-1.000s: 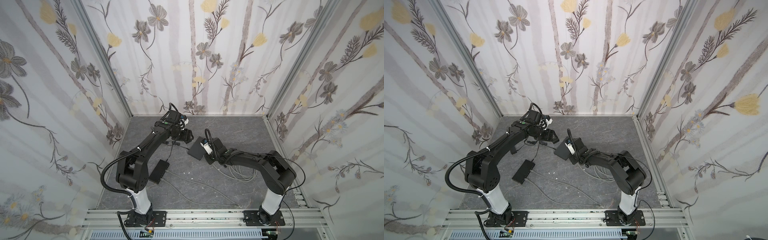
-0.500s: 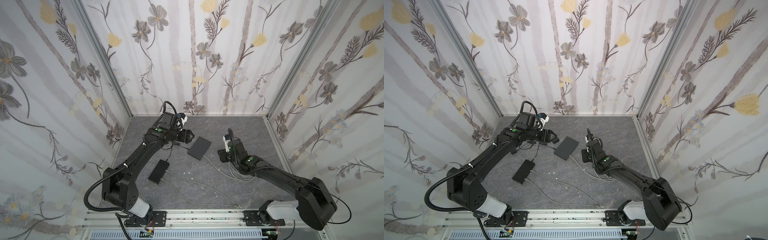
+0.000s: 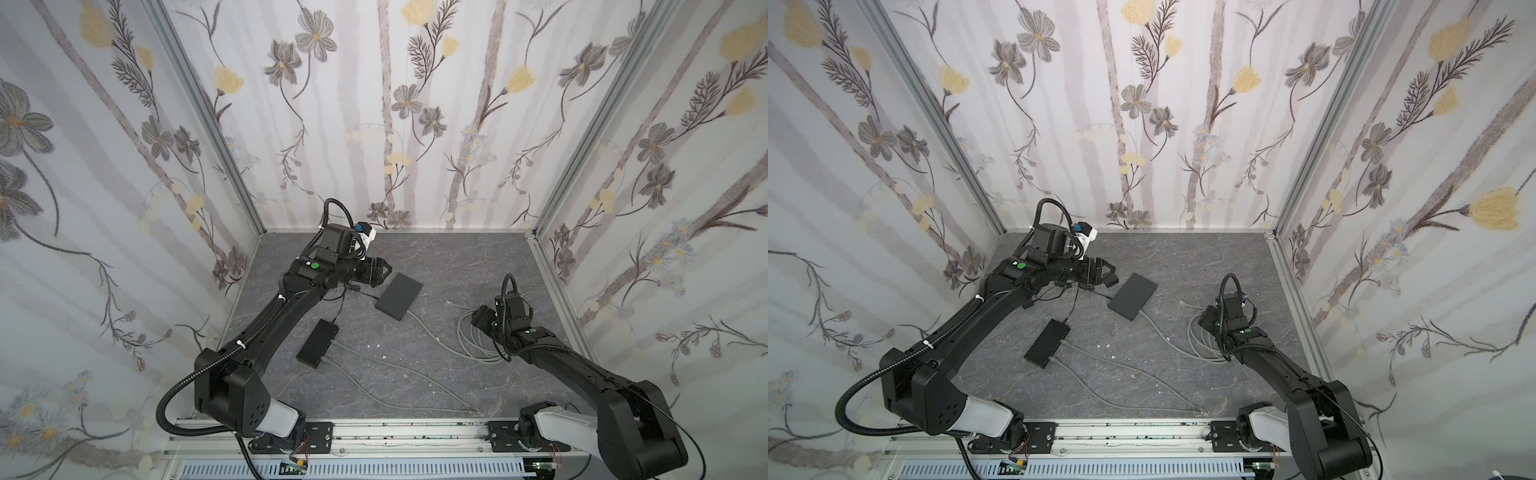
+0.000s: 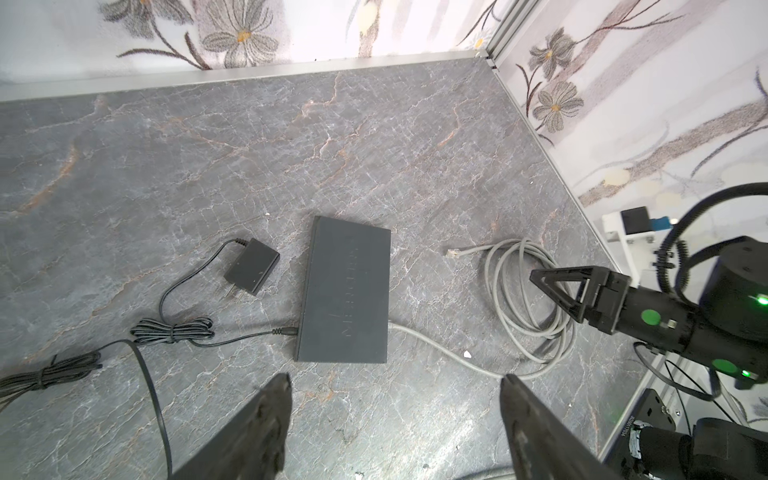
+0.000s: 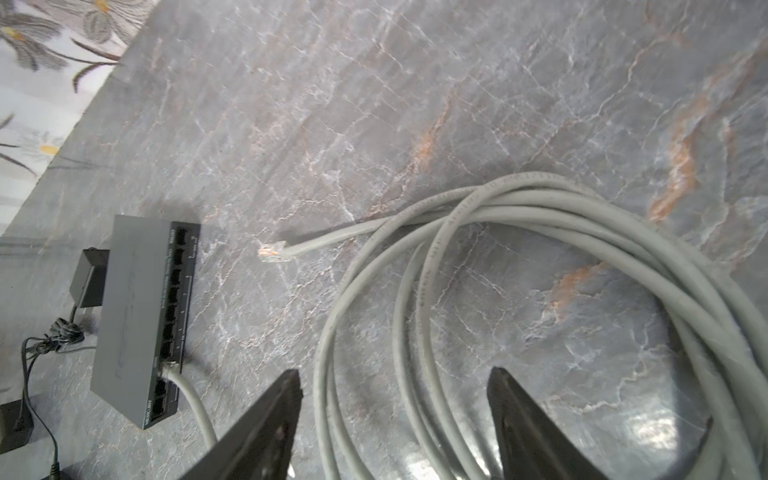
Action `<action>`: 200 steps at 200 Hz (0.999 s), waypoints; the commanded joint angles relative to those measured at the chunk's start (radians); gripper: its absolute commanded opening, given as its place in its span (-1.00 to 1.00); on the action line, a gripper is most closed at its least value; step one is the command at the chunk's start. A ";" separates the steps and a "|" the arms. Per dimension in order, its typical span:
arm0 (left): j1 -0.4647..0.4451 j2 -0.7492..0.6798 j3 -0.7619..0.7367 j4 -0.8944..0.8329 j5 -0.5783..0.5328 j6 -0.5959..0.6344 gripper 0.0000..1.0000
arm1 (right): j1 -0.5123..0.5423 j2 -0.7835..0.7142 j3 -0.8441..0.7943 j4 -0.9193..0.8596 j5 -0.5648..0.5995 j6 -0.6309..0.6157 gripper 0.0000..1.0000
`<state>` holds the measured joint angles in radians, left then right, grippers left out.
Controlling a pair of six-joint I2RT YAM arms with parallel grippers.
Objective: Insert the plug into the switch port
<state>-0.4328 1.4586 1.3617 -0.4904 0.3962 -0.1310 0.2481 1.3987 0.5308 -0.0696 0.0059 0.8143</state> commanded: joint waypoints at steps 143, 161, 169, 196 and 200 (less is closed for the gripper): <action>-0.004 -0.052 -0.017 0.048 0.007 -0.017 0.72 | 0.107 0.036 0.164 -0.015 -0.045 -0.242 0.24; -0.004 -0.057 -0.018 0.046 -0.005 -0.012 0.72 | 0.240 -0.068 0.083 -0.032 -0.127 -0.308 0.09; -0.005 -0.064 -0.019 0.047 -0.016 -0.010 0.73 | 0.282 -0.115 0.042 -0.020 -0.202 -0.328 -0.09; -0.004 -0.118 -0.057 0.082 -0.107 -0.007 0.74 | 0.458 -0.221 -0.063 0.052 -0.362 -0.309 -0.58; -0.005 -0.130 -0.067 0.090 -0.126 -0.008 0.74 | 0.499 -0.222 -0.067 0.060 -0.359 -0.299 -0.60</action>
<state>-0.4381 1.3758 1.3262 -0.4614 0.3691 -0.1390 0.6060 1.2186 0.5091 -0.0807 -0.2070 0.5228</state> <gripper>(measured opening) 0.862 0.215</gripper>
